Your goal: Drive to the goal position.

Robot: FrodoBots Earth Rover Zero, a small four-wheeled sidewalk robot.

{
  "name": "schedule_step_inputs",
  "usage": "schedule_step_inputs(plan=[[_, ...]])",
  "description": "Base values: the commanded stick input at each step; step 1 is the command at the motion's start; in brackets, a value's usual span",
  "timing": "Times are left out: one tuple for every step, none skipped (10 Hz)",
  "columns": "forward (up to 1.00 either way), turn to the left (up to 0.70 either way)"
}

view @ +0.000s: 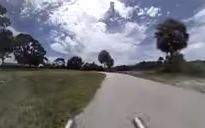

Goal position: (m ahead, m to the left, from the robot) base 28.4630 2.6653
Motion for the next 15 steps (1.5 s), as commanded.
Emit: schedule_step_inputs(plan=[[0.85,0.0],[0.85,0.0],[0.85,0.0],[0.85,0.0],[0.85,0.0],[0.85,0.0],[0.85,0.0],[0.85,0.0],[0.85,0.0],[0.85,0.0],[0.85,-0.01],[0.85,-0.22],[0.85,-0.25],[0.85,-0.17],[0.85,0.0]])
